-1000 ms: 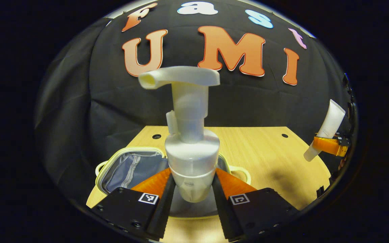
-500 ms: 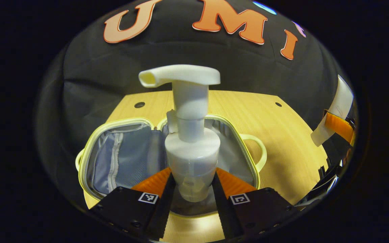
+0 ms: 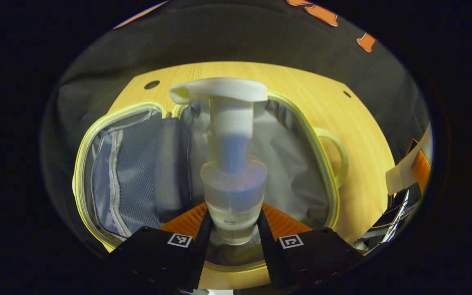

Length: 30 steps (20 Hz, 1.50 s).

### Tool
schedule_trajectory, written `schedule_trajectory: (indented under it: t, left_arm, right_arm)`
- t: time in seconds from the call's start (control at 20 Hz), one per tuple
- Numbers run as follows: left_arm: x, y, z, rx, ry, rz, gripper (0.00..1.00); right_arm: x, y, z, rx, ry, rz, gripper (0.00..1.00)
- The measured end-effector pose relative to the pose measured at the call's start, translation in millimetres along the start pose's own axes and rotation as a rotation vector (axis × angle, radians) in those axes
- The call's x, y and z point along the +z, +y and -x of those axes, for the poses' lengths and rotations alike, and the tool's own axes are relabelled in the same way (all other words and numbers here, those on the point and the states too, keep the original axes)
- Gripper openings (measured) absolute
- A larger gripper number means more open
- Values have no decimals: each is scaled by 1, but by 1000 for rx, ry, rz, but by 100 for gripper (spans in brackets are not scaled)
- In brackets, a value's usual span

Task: First open the suitcase, pack the skin care products into it, and then close the suitcase.

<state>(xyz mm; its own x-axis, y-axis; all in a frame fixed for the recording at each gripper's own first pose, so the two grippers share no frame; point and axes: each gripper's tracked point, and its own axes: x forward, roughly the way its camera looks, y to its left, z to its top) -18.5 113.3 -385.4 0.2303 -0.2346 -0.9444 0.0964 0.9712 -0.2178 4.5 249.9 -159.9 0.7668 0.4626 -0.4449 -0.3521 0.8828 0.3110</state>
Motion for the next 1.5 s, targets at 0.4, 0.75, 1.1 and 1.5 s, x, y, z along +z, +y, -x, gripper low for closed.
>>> schedule_trajectory:
  t: [0.4, 0.75, 1.1, 1.5]
  left_arm:
    - [-6, 2, -34, 67, 152, 26, 62]
    - [10, 7, -9, 91, 11, 36, 70]
    - [21, 74, 85, 255, -213, 69, 73]
    - [-21, 191, 144, 417, -285, 274, 75]
  right_arm:
    - [-26, 12, -19, 45, 97, -7, 37]
    - [-45, 23, -45, 85, 201, -80, 37]
    - [-78, 47, -77, 112, 364, -148, 37]
    - [-120, 55, -127, 17, 558, -282, 38]
